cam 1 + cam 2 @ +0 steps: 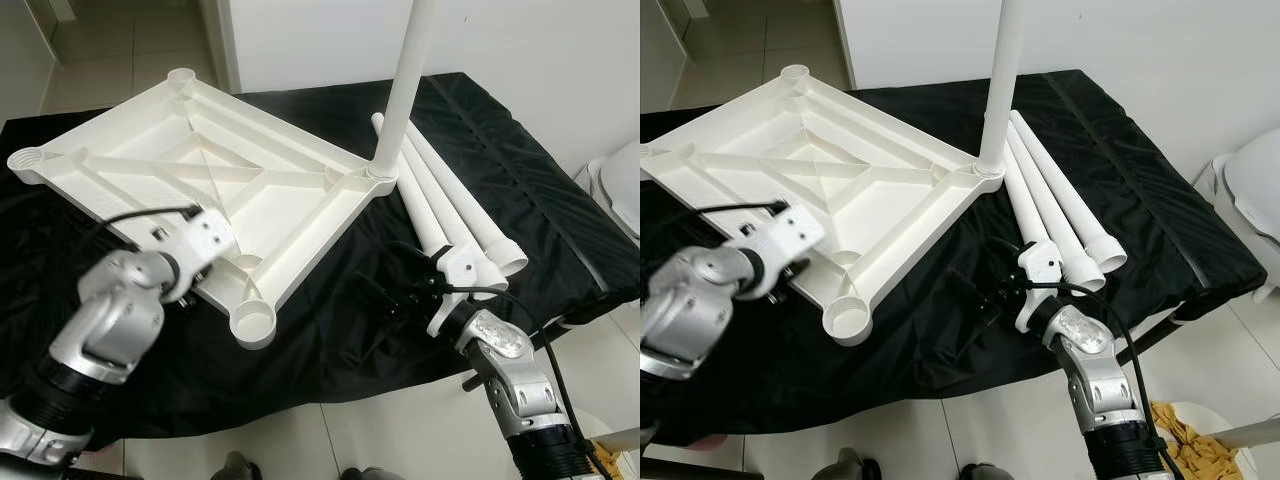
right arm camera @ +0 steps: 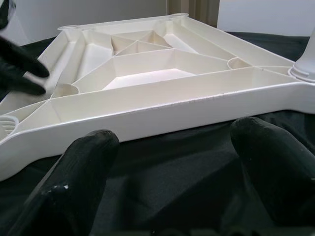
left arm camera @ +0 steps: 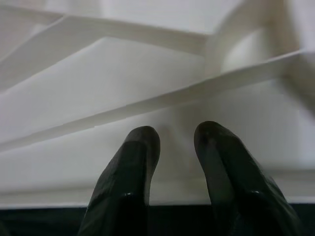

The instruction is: Building children table

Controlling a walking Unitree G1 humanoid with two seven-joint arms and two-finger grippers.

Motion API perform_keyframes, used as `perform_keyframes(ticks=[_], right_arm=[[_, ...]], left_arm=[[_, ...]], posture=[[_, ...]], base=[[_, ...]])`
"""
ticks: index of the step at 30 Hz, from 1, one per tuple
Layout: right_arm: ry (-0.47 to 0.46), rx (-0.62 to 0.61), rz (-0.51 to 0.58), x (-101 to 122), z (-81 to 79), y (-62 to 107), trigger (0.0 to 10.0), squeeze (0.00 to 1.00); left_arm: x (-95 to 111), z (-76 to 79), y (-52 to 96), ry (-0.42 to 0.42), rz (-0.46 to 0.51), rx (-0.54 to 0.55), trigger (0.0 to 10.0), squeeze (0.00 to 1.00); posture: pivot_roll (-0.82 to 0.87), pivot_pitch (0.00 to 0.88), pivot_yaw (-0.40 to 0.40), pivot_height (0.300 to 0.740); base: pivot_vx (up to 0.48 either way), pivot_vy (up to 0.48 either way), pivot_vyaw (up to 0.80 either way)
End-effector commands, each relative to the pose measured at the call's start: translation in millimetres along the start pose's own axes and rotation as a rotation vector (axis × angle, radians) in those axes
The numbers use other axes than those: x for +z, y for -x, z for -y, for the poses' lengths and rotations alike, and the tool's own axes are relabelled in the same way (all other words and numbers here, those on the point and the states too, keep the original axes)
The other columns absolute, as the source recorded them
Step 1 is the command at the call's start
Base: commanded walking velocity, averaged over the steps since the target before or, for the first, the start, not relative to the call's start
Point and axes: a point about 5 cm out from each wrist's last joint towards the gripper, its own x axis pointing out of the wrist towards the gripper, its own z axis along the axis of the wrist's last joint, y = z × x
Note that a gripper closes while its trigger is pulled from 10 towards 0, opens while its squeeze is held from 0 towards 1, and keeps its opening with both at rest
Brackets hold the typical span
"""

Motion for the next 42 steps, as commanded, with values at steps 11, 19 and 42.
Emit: perform_keyframes(ticks=[11,19,42], right_arm=[[-0.017,-0.063,-0.001,2,6.6,2.7,10.0,0.00],[-0.040,-0.187,-0.052,-4,13.0,-0.3,10.0,0.00],[-0.073,-0.201,-0.074,-1,15.7,-1.5,10.0,0.00]], left_arm=[[50,45.1,-14.6,-0.030,0.158,-0.183,10.0,0.00],[61,43.3,-17.7,-0.023,0.180,-0.172,10.0,0.00],[48,-4.1,-20.0,0.008,0.085,0.093,10.0,0.00]], posture=[[-0.08,0.101,0.009,0.740],[-0.08,0.106,0.012,0.740],[-0.08,0.112,0.006,0.740]], base=[[0.000,0.000,0.00],[0.000,0.000,0.00],[0.000,0.000,0.00]])
